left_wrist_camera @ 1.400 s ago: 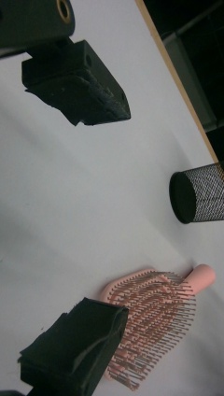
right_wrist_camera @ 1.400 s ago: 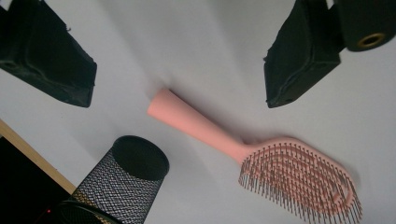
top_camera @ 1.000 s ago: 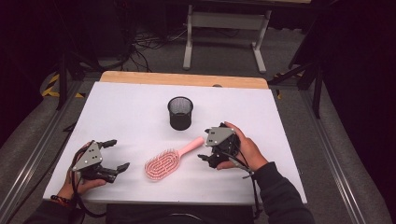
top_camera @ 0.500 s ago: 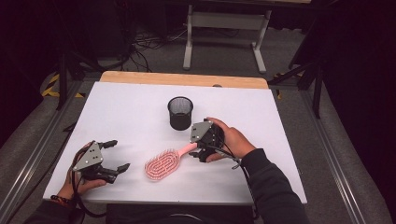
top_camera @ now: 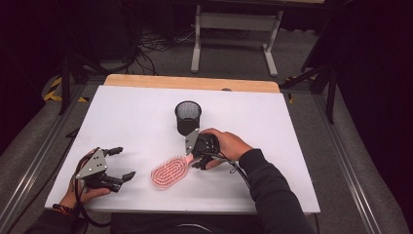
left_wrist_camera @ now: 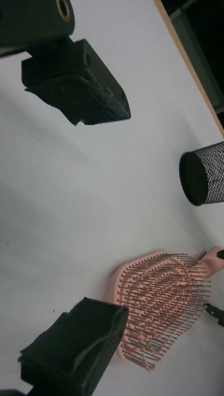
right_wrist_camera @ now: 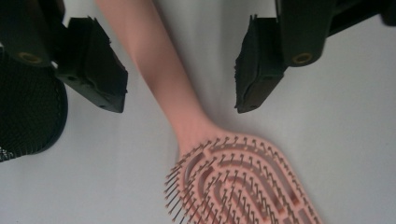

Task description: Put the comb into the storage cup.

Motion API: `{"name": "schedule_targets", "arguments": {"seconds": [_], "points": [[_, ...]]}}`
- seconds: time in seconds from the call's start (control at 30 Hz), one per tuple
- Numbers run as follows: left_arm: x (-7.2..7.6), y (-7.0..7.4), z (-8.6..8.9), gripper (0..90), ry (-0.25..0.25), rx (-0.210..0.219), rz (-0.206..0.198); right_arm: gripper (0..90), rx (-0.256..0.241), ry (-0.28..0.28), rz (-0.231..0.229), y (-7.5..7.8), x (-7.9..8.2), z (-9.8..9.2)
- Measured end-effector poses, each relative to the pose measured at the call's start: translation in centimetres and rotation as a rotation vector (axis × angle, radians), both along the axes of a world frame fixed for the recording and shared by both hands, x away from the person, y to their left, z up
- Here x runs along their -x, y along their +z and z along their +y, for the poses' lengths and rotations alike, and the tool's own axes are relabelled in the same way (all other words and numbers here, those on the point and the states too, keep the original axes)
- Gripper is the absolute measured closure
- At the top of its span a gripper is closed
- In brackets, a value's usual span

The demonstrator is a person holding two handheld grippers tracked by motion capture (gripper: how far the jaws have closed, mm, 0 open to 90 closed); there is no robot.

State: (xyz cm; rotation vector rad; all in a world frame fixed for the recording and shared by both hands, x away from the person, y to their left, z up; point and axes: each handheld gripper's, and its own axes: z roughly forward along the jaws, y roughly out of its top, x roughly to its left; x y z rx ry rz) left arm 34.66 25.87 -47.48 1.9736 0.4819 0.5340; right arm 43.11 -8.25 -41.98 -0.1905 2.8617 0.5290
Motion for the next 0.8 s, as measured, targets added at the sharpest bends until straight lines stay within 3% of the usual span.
{"name": "schedule_targets", "arguments": {"seconds": [0.1,0.2,0.23,0.4,0.8], "points": [[0.0,0.0,0.0,8.2,-0.003,0.002,-0.001,43.5,0.036,0.023,0.010,-0.3,-0.6,0.6],[0.0,0.0,0.0,8.2,-0.006,0.002,0.001,46.1,0.041,0.032,0.017,-0.5,-0.7,0.9],[-0.1,0.0,0.0,8.2,-0.007,0.003,0.003,49.2,0.044,0.047,0.039,-0.6,-0.8,1.2],[0.0,-0.1,0.0,8.2,-0.011,0.002,0.006,55.9,0.078,0.072,0.031,-0.9,-0.8,1.6],[-0.1,-0.2,-0.1,8.5,-0.022,0.007,0.017,63.7,0.150,0.162,0.042,-1.3,-1.4,2.6]]}}
